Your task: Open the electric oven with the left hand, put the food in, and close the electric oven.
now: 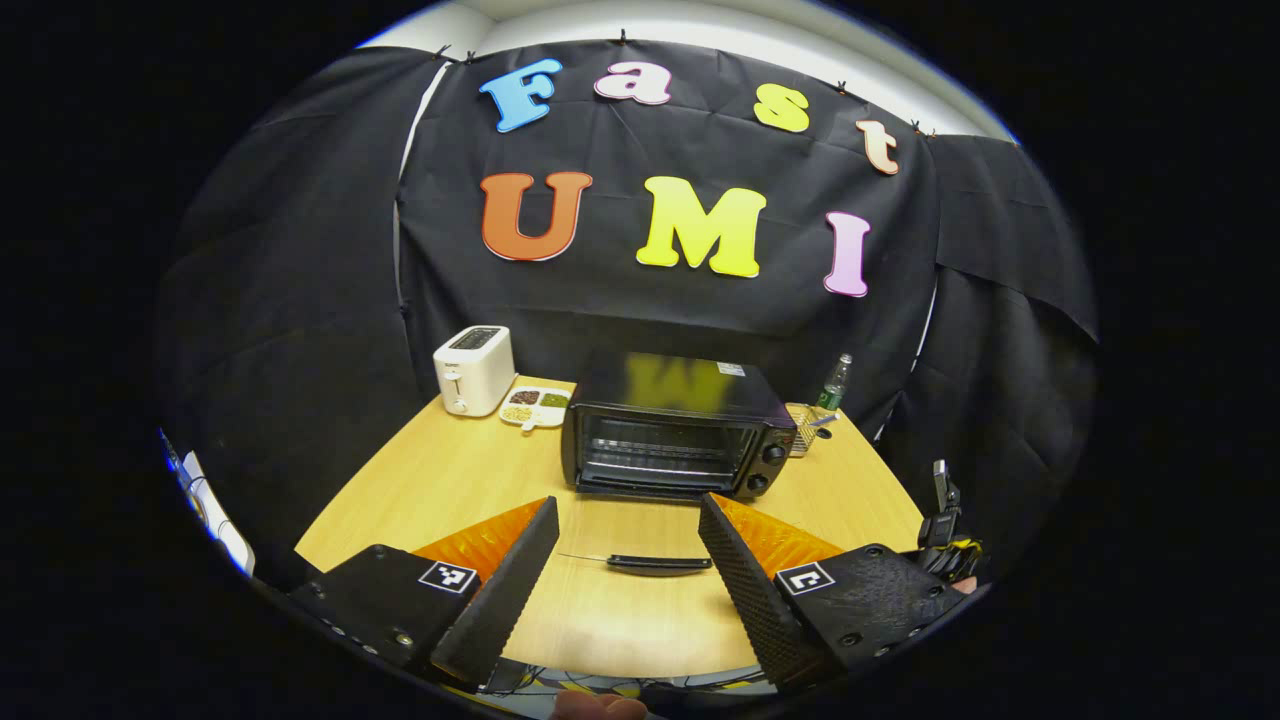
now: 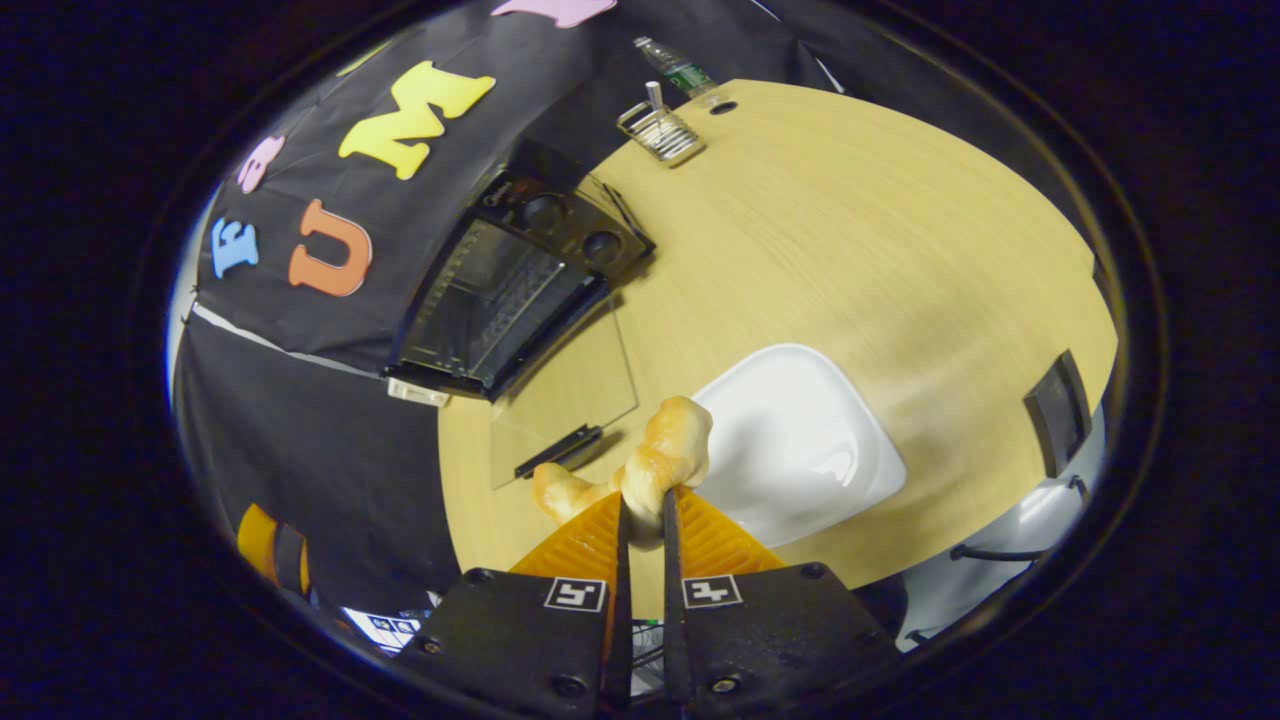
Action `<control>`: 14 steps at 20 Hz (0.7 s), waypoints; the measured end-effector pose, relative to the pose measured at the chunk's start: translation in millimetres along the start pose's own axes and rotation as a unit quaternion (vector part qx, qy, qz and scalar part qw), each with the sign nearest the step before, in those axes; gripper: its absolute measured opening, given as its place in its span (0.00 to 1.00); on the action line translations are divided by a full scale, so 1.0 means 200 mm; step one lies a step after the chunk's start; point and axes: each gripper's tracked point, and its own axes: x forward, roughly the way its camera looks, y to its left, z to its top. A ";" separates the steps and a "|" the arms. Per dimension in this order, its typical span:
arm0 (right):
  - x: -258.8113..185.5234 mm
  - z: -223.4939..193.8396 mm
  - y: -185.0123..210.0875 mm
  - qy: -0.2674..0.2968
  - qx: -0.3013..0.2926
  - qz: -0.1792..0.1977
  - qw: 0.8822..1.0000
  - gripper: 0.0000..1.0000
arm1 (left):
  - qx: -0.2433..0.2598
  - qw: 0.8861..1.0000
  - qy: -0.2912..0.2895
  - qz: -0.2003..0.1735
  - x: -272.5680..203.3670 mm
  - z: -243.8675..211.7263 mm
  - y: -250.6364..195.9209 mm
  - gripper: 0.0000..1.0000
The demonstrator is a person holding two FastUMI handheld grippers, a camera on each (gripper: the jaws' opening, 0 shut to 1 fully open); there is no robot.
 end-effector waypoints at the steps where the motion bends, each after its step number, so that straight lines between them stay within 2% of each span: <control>1: 0.02 0.03 0.07 -0.007 -0.004 0.009 1.000 0.12 | -0.002 1.000 -0.001 0.007 -0.02 -0.01 0.04 0.93; 3: 0.08 0.10 0.21 -0.022 -0.015 0.025 0.999 0.12 | -0.009 1.000 -0.003 0.024 -0.07 -0.02 0.14 0.93; 4: 0.12 0.14 0.27 -0.028 -0.020 0.030 0.999 0.16 | -0.012 0.999 -0.003 0.033 -0.09 -0.03 0.17 0.93; 6: 0.21 0.23 0.37 -0.039 -0.026 0.038 0.998 0.12 | -0.019 0.999 -0.005 0.046 -0.13 -0.04 0.24 0.93; 10: 0.50 0.41 0.54 -0.061 -0.039 0.041 0.997 0.12 | -0.036 0.997 0.008 0.072 -0.19 -0.10 0.32 0.93; 11: 0.57 0.45 0.58 -0.067 -0.043 0.042 0.996 0.17 | -0.038 0.996 0.017 0.081 -0.20 -0.14 0.34 0.93; 14: 0.75 0.55 0.63 -0.080 -0.050 0.034 0.995 0.12 | -0.049 0.992 0.031 0.109 -0.24 -0.18 0.40 0.93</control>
